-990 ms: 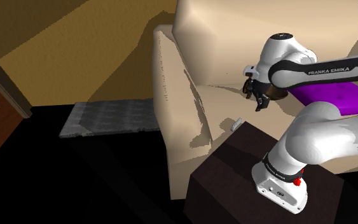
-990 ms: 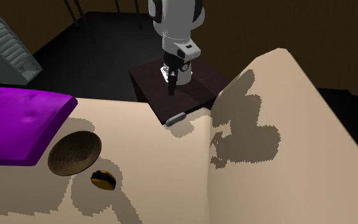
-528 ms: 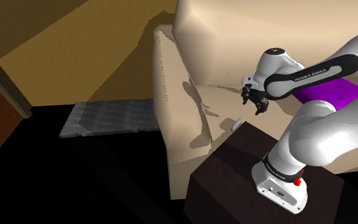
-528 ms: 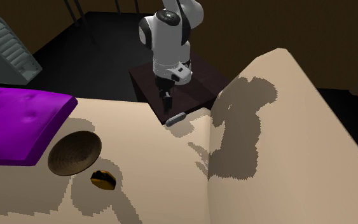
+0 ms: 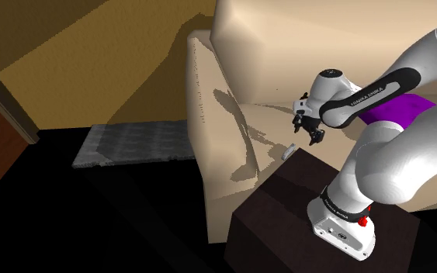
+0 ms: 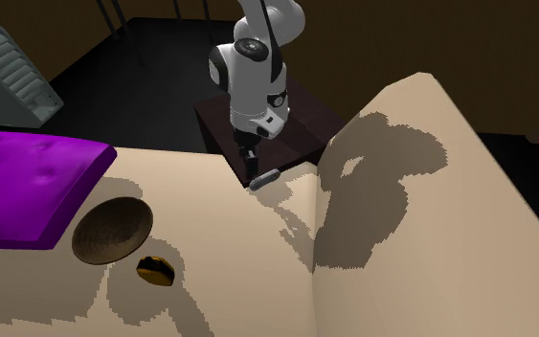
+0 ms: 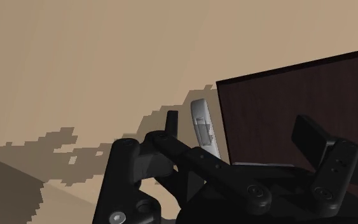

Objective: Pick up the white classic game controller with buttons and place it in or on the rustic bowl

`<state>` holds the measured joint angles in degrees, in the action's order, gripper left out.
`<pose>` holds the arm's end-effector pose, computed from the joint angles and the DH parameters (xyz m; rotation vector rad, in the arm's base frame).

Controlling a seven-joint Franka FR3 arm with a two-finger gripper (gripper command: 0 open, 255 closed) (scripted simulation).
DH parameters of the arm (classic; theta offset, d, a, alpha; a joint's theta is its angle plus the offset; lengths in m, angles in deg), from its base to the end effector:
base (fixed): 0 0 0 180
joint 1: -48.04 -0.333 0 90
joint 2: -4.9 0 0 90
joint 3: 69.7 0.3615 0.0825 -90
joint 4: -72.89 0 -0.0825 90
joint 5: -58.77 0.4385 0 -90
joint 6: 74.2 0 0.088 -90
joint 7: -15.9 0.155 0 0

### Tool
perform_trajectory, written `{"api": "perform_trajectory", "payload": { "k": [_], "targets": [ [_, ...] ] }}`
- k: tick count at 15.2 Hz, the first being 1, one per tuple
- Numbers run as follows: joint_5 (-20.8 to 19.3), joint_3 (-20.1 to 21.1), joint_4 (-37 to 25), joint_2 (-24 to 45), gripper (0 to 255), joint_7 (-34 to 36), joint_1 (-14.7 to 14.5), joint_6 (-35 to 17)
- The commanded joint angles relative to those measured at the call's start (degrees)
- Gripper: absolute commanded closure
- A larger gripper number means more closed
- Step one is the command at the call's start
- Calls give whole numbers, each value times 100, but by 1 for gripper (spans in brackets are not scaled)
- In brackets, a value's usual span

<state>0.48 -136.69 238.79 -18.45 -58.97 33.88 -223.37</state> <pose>0.2591 -0.2310 0.1807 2.4014 1.8629 -0.1183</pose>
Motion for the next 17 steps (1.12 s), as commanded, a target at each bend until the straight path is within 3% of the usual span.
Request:
{"api": "perform_trajectory", "payload": {
  "k": [1, 6, 7, 16, 17],
  "targets": [
    [-2, -47, -8, 63, 0, 4, -39, -66],
    [-1, -46, -8, 62, 0, 3, -39, -64],
    [-1, -46, -8, 62, 255, 3, -39, -64],
    [-1, -46, -8, 62, 255, 3, -39, -64],
    [-1, -46, -8, 62, 0, 3, -39, -64]
  ]
}}
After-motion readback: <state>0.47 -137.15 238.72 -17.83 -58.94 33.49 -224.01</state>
